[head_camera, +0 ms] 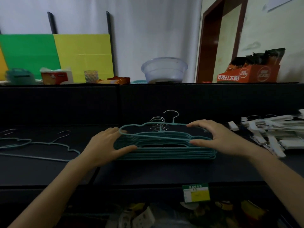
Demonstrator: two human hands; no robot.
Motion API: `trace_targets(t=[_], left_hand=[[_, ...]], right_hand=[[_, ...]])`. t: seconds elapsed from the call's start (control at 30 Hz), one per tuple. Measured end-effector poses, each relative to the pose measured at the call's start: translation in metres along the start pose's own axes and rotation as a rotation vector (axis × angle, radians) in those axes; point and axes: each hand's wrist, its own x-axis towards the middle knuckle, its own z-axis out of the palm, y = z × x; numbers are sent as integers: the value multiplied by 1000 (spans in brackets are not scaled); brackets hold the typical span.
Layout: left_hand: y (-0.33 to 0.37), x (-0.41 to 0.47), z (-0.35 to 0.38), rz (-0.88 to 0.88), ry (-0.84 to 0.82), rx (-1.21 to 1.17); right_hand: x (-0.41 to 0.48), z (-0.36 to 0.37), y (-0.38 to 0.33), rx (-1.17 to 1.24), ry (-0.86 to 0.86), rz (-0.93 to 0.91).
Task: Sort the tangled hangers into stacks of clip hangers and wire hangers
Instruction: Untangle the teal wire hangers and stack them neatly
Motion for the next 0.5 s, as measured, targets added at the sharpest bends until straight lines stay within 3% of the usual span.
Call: trace_targets(t=[0.17,0.3,0.5], left_hand=[[-41,-32,-10,-209,-68,-20],[-54,-58,-21,-274,-78,31],[-81,-88,-36,-277,48,102]], right_hand=[[21,21,-7,-38,-62,-36],[27,21,-9,-100,-157,-43],[42,34,-66,-52,45,-209]])
